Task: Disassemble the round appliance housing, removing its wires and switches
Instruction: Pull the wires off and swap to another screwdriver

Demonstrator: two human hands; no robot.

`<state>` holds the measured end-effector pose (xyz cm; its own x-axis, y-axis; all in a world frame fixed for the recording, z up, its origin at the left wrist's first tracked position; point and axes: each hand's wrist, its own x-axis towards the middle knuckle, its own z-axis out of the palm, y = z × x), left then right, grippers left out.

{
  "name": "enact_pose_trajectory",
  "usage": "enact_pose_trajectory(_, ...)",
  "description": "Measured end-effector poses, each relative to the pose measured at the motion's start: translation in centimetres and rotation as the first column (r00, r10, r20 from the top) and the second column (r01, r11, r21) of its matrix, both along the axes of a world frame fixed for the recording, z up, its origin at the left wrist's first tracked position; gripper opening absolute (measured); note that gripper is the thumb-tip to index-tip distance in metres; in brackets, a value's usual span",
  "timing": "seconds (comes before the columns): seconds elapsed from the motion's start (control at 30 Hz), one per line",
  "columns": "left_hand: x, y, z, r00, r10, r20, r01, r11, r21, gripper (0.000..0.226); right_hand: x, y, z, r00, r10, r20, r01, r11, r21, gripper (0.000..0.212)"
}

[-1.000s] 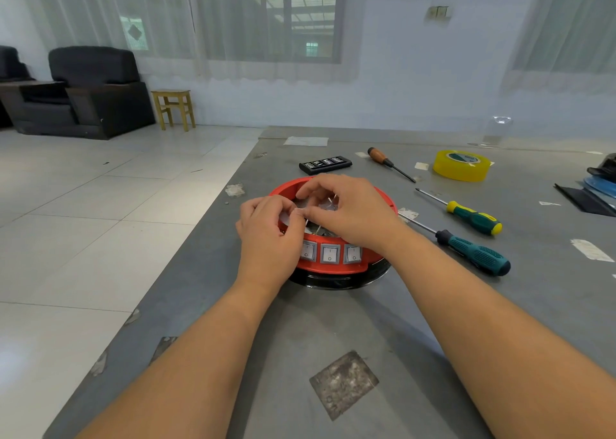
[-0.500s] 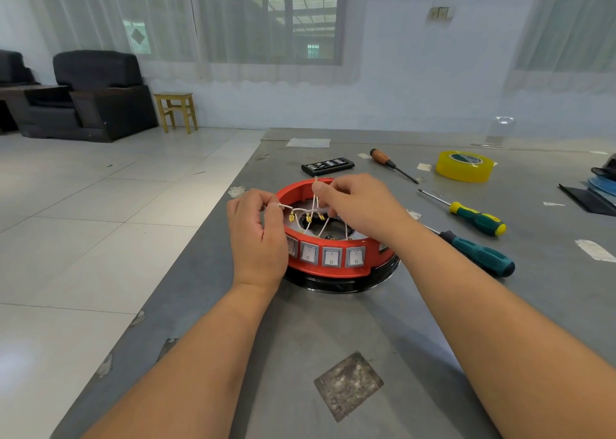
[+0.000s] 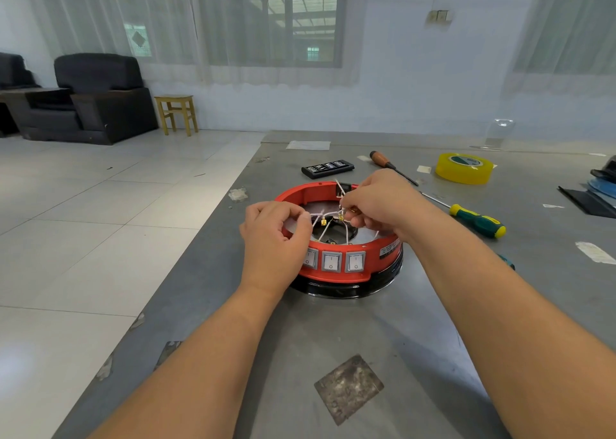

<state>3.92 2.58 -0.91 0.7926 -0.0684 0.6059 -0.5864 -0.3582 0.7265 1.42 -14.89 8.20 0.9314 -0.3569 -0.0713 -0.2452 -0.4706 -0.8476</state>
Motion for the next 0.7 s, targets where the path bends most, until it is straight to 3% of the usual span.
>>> enact_pose_trajectory(0.17,-0.1,-0.2,0.2,1.000,0.027,0.000,-0.027,0.999,-0.033,0.011,0.1,-0.4,-0.3,0.992,0.049,0.120,-0.048,0.999,-0.012,0.013)
enact_pose_trajectory(0.3,-0.3,-0.3,0.5,0.992,0.050,-0.115,-0.067,0.987,-0.148,0.024,-0.3,-1.0,-0.6,0.948,0.248,0.201,-0.275,0.955,0.116,0.011)
enact_pose_trajectory(0.5,-0.2,-0.1,1.2,0.975,0.041,-0.217,-0.091,0.970,-0.226,0.011,-0.2,-0.8,-1.1,0.905,0.378,0.195,-0.380,0.925,-0.032,0.003)
enact_pose_trajectory(0.7,-0.5,-1.0,1.7,0.908,-0.162,-0.387,-0.103,0.808,-0.580,0.010,0.5,-0.1,-1.6,0.902,0.384,0.195,-0.375,0.923,-0.083,0.007)
